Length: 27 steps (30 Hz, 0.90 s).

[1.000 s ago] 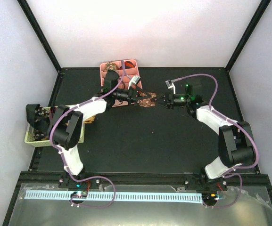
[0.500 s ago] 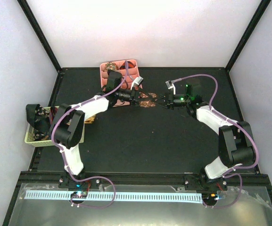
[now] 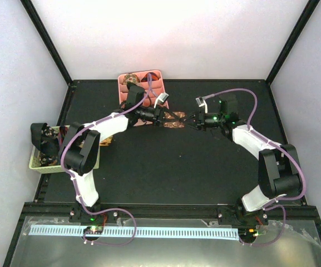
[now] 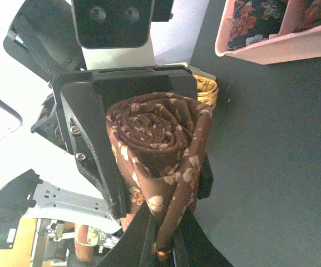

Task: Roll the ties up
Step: Pass from the right arm to the left

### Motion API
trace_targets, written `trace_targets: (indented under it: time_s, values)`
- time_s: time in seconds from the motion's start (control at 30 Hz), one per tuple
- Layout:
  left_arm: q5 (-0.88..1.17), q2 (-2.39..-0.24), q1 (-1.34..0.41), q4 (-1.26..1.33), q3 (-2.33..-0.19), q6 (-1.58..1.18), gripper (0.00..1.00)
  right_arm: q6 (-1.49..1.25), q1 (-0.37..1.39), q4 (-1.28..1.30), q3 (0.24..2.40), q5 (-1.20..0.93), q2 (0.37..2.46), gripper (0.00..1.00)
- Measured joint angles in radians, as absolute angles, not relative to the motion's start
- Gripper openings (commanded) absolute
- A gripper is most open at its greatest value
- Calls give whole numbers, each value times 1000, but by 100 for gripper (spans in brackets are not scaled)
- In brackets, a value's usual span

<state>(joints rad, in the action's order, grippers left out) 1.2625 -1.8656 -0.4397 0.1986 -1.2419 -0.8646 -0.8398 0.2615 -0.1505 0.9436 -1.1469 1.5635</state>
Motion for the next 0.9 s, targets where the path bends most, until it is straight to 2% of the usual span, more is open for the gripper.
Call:
trace_targets:
  time_s: [0.2, 0.27, 0.37, 0.47, 0.57, 0.63, 0.9]
  values:
    - [1257, -1866, -440, 172, -1242, -844, 23, -809, 262, -118, 944, -1139, 1560, 9]
    - [1256, -1866, -439, 168, -1242, -842, 18, -801, 262, -110, 944, -1137, 1559, 17]
    - [1248, -1863, -433, 164, -1242, -839, 14, -781, 262, -88, 945, -1134, 1557, 37]
    - [1229, -1850, -421, 149, -1242, -828, 10, -739, 262, -36, 953, -1127, 1557, 69]
    - [1209, -1822, -393, 83, -1246, -775, 8, -683, 256, 37, 970, -1114, 1556, 89]
    - [1193, -1813, -364, -10, -1277, -712, 7, -631, 249, 93, 990, -1102, 1556, 99]
    - [1054, -1839, -177, -399, -1519, -414, 3, -469, 224, 268, 1084, -1050, 1556, 100]
